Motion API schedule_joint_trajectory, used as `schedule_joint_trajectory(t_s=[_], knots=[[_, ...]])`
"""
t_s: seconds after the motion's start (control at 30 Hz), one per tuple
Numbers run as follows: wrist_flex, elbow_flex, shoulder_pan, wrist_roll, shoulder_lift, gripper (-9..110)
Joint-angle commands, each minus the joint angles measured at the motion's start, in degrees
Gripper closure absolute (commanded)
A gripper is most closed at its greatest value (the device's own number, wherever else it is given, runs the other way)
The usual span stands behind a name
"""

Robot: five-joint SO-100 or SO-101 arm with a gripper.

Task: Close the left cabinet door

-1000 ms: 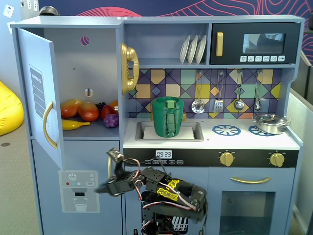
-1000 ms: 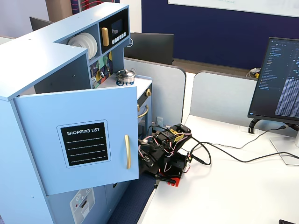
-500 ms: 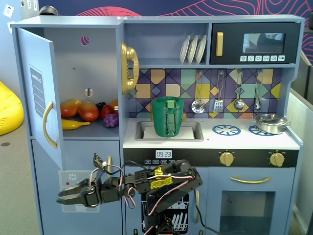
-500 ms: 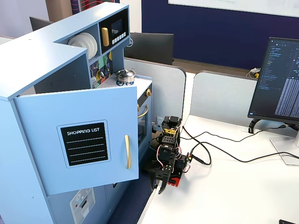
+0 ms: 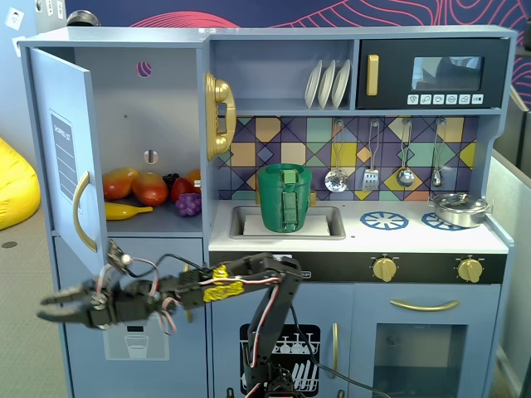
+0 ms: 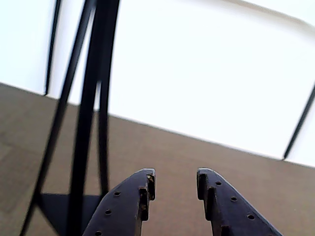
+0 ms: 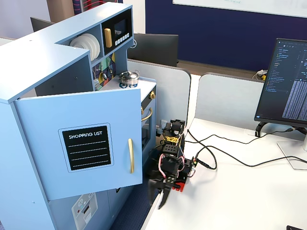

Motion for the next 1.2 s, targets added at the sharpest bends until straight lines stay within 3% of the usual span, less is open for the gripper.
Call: schedule_joint_trajectory(t_s=[0.0, 0.37, 0.93, 1.17], knots=[[0.4, -10.9, 3.4, -2.1, -4.0, 102], [1.5, -5.4, 10.8, -3.1, 0.2, 102], [-5.4, -0.9, 47.8, -4.0, 4.0, 102], [-5.4, 2.2, 46.8, -4.3, 6.8, 102]])
